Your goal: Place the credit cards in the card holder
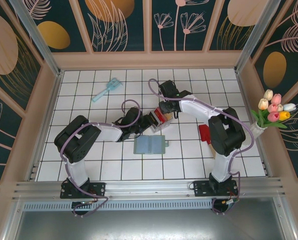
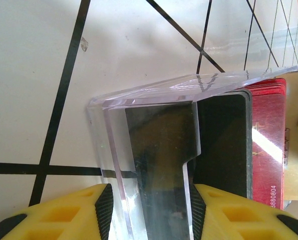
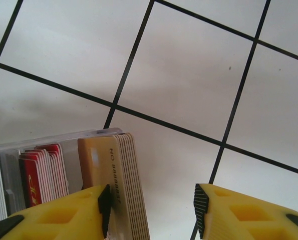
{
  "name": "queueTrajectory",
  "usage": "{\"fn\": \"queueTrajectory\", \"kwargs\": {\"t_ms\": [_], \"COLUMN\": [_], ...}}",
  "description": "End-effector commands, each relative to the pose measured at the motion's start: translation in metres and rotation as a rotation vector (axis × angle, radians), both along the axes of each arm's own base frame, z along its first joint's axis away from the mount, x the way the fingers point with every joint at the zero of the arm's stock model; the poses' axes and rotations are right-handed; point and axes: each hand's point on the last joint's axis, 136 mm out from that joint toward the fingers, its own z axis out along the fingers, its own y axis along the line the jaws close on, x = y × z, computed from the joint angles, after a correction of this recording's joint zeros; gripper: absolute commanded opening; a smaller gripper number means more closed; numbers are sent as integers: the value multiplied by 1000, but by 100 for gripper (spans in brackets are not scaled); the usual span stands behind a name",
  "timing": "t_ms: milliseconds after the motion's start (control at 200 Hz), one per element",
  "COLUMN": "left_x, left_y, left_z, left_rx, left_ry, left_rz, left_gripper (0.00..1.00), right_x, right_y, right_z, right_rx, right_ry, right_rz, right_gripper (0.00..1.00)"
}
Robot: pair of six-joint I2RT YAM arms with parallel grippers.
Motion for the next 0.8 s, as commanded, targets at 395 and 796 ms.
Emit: {"fn": "queueTrajectory", "kwargs": {"t_ms": [395, 796], "left_x": [-12, -13], "left_y": [7, 6], "left_z": [-28, -30], "left_rx": [53, 53], "left_ry": [66, 71], "left_rz": [-12, -16], "left_gripper": [45, 45], "right_x": [3, -2], "right_y": [-8, 5], "right_z": [35, 36], "right_rx": [-1, 68], "right_ry": [-49, -14], "right_rz": [-13, 27], "right_gripper": [41, 24]}}
